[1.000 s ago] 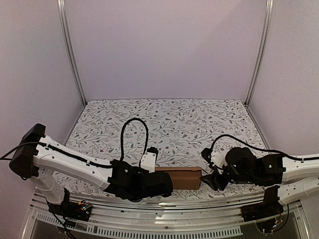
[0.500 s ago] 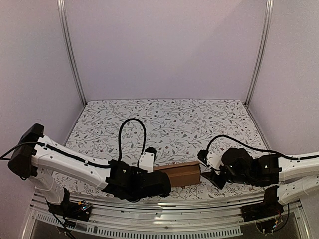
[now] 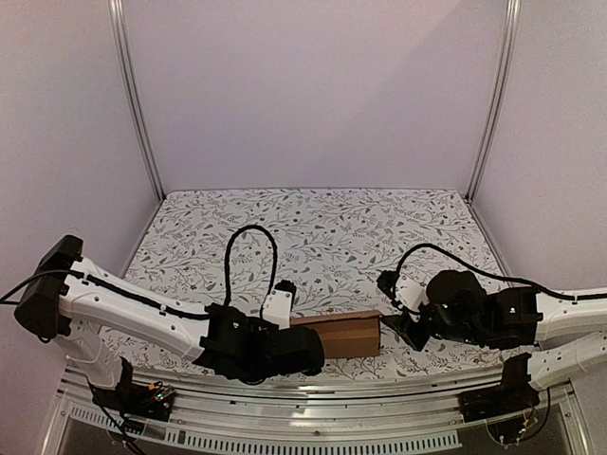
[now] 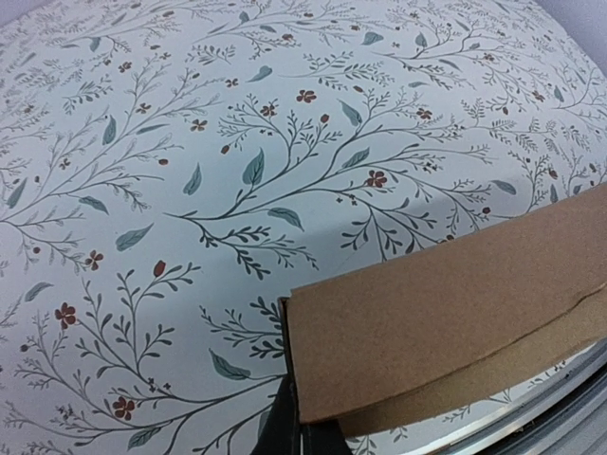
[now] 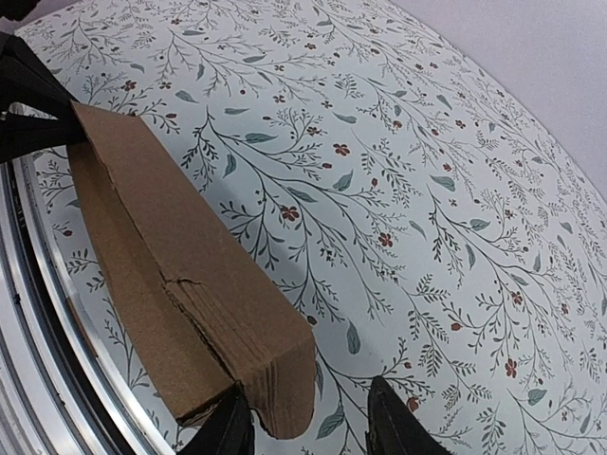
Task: Fold the paper box
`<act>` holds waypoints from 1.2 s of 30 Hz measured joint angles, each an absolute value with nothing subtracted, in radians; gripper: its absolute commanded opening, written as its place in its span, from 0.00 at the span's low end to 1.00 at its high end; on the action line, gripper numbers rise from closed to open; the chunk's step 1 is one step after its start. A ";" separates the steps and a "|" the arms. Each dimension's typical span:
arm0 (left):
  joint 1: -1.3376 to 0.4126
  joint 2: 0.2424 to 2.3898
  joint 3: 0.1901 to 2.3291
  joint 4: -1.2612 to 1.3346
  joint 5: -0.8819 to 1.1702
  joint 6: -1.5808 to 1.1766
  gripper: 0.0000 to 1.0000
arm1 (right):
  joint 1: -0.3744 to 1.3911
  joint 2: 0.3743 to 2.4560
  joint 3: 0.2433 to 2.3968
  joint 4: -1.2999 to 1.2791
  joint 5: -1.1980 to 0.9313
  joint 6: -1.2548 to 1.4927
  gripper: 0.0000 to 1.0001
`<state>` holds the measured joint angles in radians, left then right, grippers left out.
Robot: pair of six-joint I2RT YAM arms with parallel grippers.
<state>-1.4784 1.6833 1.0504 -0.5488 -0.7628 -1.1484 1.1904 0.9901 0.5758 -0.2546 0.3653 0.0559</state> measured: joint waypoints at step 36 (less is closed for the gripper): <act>-1.474 1.618 1.007 -0.562 -0.733 -1.111 0.33 | 1.191 1.094 0.690 -0.328 0.355 0.093 0.00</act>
